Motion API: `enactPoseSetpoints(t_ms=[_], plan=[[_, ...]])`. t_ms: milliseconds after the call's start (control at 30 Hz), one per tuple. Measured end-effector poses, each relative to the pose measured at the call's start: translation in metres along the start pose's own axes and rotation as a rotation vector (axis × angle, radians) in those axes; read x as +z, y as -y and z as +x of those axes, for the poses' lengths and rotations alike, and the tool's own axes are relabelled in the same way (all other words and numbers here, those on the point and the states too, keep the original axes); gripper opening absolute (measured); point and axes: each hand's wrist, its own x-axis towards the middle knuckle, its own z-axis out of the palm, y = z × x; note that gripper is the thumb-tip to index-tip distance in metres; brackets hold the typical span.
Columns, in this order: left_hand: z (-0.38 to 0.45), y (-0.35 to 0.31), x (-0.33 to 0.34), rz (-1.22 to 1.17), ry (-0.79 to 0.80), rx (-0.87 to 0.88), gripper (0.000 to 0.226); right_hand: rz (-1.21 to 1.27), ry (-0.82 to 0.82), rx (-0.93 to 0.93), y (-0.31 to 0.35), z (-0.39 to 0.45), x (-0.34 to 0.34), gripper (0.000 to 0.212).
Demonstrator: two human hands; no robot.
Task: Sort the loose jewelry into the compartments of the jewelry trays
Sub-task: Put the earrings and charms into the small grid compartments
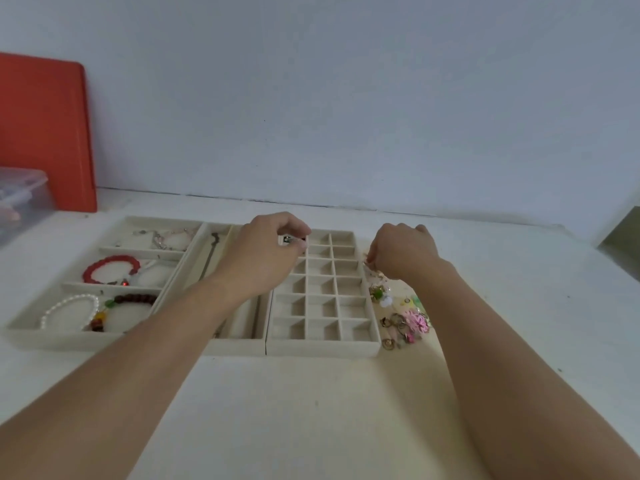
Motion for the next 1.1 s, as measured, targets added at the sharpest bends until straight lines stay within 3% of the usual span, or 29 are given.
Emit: enactPoseSetpoints(t_ms=[333,533,833,967,1100], plan=[[-0.002,0.007,0.007,0.075,0.123,-0.025,0.015,0.01,0.0,0.034,0.003,-0.006,-0.003,0.012],[-0.001,-0.003,0.001,0.135,0.052,0.026,0.015,-0.038,-0.006,-0.028,0.006,-0.009,-0.003,0.024],[0.014,-0.032,0.014,0.057,0.071,0.001,0.022,0.448,-0.023,-0.063,-0.015,-0.003,-0.048,0.01],[0.033,-0.053,0.031,0.012,0.111,0.003,0.03,0.669,0.016,-0.175,-0.014,-0.006,-0.066,0.02],[0.052,-0.059,0.043,-0.055,0.207,-0.028,0.026,0.787,-0.009,-0.145,-0.022,-0.003,-0.068,0.019]])
